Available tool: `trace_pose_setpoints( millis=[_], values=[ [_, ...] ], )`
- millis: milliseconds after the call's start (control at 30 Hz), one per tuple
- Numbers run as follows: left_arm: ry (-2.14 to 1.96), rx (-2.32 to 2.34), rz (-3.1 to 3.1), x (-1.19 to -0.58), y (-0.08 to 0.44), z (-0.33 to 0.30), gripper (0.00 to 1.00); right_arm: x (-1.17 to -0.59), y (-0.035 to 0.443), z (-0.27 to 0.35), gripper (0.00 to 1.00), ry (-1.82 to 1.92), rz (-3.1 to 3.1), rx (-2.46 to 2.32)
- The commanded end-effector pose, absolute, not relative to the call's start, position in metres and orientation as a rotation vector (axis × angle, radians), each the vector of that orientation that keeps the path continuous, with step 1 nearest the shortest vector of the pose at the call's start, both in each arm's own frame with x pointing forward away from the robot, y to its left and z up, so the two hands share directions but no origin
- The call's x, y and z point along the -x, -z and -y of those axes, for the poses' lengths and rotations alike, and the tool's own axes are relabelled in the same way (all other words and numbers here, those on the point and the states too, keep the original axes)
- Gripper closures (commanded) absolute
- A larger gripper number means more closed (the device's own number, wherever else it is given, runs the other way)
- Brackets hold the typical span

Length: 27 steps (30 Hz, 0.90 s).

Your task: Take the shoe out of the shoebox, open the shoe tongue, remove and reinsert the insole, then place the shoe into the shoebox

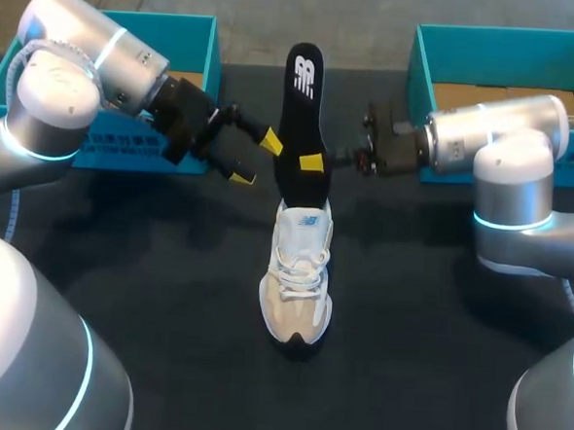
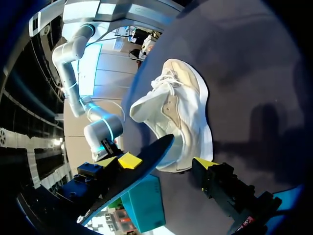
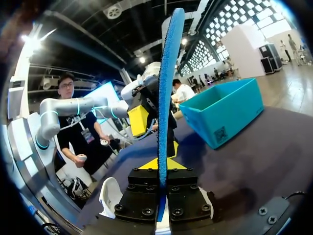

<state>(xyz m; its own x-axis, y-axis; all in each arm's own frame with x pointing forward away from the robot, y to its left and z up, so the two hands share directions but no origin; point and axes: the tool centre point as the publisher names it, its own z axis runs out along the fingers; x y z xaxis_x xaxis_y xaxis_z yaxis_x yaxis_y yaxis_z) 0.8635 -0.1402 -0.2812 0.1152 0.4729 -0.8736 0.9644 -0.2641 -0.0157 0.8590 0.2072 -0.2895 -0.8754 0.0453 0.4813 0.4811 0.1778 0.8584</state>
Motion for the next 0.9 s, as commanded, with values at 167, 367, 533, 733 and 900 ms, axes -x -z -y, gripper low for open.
trace_pose_setpoints(
  millis=[167, 367, 533, 733, 900],
  values=[
    [1.075, -1.814, -1.394, -0.862, 0.284, 0.136, 0.0, -0.854, 0.296, -0.206, 1.0, 1.74, 2.115, 0.517],
    [1.07, -1.804, -1.395, -0.863, 0.283, 0.135, 0.0, -0.852, 0.302, -0.208, 1.0, 1.733, 2.118, 0.515],
    [1.073, -1.801, -1.394, -0.861, 0.283, 0.134, 0.0, -0.85, 0.307, -0.208, 1.0, 1.729, 2.125, 0.51],
    [1.069, -1.801, -1.393, -0.861, 0.283, 0.134, 0.0, -0.846, 0.312, -0.209, 1.0, 1.72, 2.125, 0.515],
    [1.069, -1.798, -1.395, -0.86, 0.283, 0.133, 0.0, -0.841, 0.316, -0.209, 1.0, 1.718, 2.123, 0.523]
  ],
)
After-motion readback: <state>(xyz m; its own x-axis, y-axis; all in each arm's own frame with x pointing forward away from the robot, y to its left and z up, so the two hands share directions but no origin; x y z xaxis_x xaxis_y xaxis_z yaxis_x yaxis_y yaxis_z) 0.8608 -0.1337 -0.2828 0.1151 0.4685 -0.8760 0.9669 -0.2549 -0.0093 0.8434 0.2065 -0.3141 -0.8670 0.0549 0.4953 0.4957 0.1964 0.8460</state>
